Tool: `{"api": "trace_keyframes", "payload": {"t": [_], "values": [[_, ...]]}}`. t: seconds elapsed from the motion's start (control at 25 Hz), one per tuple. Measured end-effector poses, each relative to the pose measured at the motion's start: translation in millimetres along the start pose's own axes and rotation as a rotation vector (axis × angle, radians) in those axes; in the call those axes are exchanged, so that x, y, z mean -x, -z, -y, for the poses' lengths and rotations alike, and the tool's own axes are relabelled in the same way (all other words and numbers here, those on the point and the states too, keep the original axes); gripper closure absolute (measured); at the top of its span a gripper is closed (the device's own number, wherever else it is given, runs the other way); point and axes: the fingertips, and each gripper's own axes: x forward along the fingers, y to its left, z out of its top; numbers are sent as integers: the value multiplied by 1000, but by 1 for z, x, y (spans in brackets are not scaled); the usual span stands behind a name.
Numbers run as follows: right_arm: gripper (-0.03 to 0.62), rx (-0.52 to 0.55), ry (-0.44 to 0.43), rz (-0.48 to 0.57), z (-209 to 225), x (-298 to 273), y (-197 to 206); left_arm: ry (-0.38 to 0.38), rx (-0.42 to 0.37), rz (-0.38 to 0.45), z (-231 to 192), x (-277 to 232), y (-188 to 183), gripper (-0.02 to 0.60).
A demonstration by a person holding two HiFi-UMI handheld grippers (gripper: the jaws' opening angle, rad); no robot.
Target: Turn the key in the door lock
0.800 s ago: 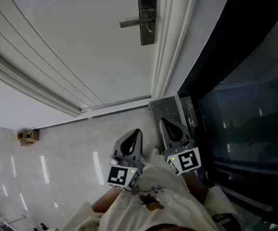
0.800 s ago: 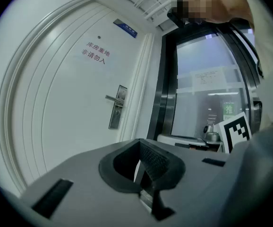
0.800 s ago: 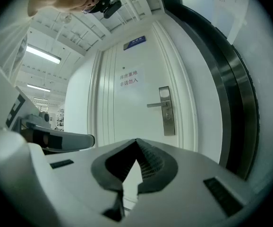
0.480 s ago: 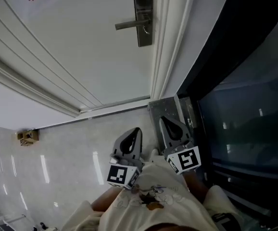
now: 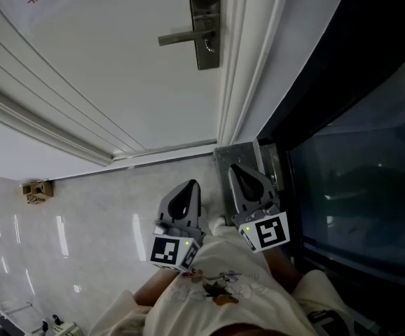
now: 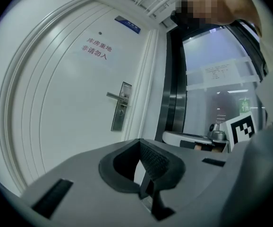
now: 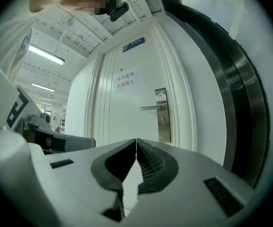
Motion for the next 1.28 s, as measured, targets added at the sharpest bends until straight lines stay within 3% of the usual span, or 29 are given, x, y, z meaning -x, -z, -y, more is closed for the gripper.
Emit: {"api": "trace_keyframes", "payload": {"t": [0.28,0.4,0.72,0.92,1.28], "values": [[586,51,24,58,-12,-28,-25,29,-7,47,-27,-4,-18,577],[585,40,71,65,-1,-49,-24,55,-7,8,-45,-22,-18,577],[533,111,262,90,-46,23,-62,210,-58,-20,1,55,-39,577],[512,253,301,70,-38,6,-83,211,-52,-6,-2,43,-56,577],[474,408,364,-1,-32,-22,-99,197,-61,27,-7,37,-76,577]]}}
